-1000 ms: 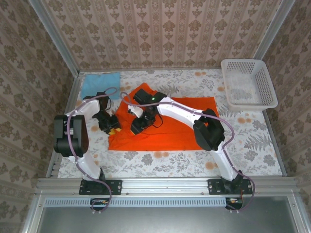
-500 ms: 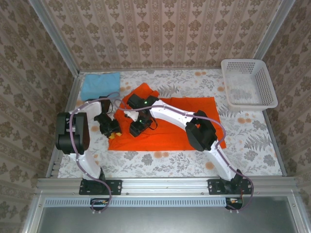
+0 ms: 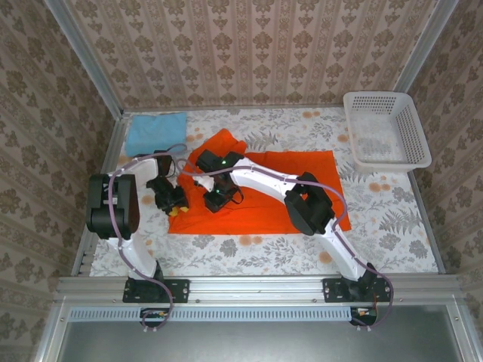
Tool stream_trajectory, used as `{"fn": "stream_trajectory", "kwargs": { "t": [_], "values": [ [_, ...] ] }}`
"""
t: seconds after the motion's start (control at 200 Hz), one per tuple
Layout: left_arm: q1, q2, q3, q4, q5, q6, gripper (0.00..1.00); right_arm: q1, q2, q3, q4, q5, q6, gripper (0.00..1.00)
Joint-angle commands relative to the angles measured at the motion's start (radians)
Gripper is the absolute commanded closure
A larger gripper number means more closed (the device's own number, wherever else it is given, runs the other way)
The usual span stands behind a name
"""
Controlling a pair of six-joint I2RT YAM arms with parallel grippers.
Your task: Fold and stack the t-shirts
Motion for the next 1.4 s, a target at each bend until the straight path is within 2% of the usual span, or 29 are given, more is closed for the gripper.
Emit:
{"fn": "stream_trajectory", "kwargs": {
  "t": [0.0,0.055,0.11,0.24,0.675,1.05,1.105,1.17,1.255,1.33,1.395],
  "values": [
    [-0.004,0.017,-0.017,-0.012,-0.027,0.034,0.71,0.006,0.019,0.014,-0.026,0.023,-0.002,0.88],
    [-0.003,0.017,-0.016,-0.013,-0.039,0.038,0.71,0.005,0.014,0.012,-0.021,0.023,0.002,0.96],
    [-0.004,0.015,-0.022,-0.015,-0.062,0.041,0.72,-0.002,0.003,0.005,-0.01,0.013,0.01,1.0],
    [-0.004,0.016,-0.037,-0.014,-0.121,0.039,0.73,-0.029,-0.041,-0.045,0.048,-0.04,0.045,1.0],
    [-0.01,0.023,-0.065,0.02,-0.18,0.045,0.77,-0.14,-0.131,-0.22,0.212,-0.138,0.162,1.0],
    [-0.017,0.008,-0.069,0.018,-0.256,0.045,0.79,-0.204,-0.173,-0.364,0.327,-0.107,0.264,1.0],
    [-0.019,0.002,-0.068,0.017,-0.264,0.042,0.79,-0.212,-0.189,-0.387,0.335,-0.084,0.274,0.95],
    [-0.019,-0.009,-0.058,0.012,-0.267,0.036,0.78,-0.221,-0.212,-0.413,0.346,-0.043,0.293,0.78],
    [-0.019,-0.026,-0.029,-0.006,-0.271,0.023,0.75,-0.249,-0.243,-0.432,0.349,-0.02,0.346,0.72],
    [-0.02,-0.046,0.01,-0.033,-0.277,0.006,0.72,-0.28,-0.294,-0.468,0.363,0.001,0.406,0.62],
    [-0.02,-0.075,0.05,-0.055,-0.281,-0.013,0.66,-0.305,-0.361,-0.526,0.391,0.009,0.446,0.54]
  ]
}}
